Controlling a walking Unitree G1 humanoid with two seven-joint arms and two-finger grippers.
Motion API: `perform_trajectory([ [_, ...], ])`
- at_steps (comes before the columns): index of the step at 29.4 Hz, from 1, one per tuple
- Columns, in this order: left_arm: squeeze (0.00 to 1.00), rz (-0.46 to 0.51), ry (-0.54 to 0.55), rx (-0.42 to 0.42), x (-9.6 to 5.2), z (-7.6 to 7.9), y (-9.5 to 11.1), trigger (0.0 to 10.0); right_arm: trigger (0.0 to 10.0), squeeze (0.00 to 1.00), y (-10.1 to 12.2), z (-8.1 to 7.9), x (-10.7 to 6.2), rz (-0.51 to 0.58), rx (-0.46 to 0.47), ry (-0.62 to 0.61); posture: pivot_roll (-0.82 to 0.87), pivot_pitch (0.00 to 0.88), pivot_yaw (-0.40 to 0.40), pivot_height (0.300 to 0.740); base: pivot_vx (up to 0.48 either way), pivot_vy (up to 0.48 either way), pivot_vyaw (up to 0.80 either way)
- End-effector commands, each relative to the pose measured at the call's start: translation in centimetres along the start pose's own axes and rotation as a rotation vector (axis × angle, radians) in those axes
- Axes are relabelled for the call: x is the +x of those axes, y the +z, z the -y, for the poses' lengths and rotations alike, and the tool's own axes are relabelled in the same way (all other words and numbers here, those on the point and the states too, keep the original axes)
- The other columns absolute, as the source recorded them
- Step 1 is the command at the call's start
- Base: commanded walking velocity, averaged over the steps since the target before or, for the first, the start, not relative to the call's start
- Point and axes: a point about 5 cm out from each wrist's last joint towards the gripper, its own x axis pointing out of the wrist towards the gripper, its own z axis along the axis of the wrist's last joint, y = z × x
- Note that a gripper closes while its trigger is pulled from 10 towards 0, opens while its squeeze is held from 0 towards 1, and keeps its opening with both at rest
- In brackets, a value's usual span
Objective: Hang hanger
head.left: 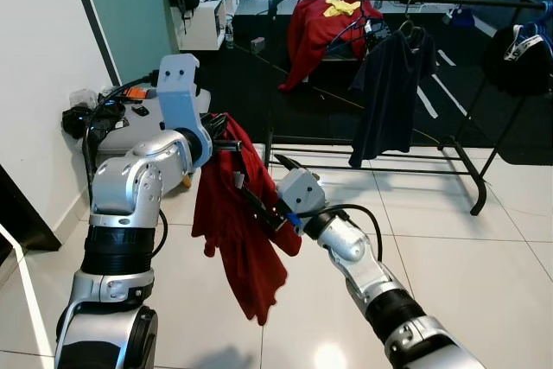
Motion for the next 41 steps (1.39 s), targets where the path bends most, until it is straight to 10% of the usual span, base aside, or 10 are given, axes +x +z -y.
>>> perform_trajectory([
  [1, 0.00, 0.026, -0.052, 0.003, -0.3, 0.9, 0.7, 0.0, 10.0, 0.00, -0.4, -0.2, 0.1, -0.018, 0.033, 0.016, 0.12, 0.029, 0.014, 0.740, 0.000, 0.000, 0.00],
  [13, 0.00, 0.028, -0.089, -0.029, -0.4, 1.4, 1.0, 0.0, 10.0, 0.00, -0.1, -0.4, 1.4, -0.021, 0.035, 0.055, 0.12, 0.026, 0.011, 0.740, 0.000, 0.000, 0.00],
  [14, 0.00, 0.028, -0.088, -0.028, -0.4, 1.3, 1.0, 0.0, 6.9, 0.00, 0.0, -0.4, 1.5, -0.020, 0.035, 0.054, 0.12, 0.025, 0.010, 0.740, 0.000, 0.000, 0.00],
  [15, 0.00, 0.028, -0.088, -0.028, -0.4, 1.3, 1.0, 0.0, 1.1, 0.00, 0.0, -0.3, 1.6, -0.015, 0.033, 0.054, 0.12, 0.023, 0.010, 0.740, 0.000, 0.000, 0.00],
  [41, 0.00, 0.002, 0.074, 0.089, -0.8, -2.2, 0.4, 0.0, 0.0, 0.00, 0.3, 1.5, -0.7, 0.084, 0.016, -0.041, 0.11, 0.030, 0.013, 0.740, 0.000, 0.000, 0.00],
])
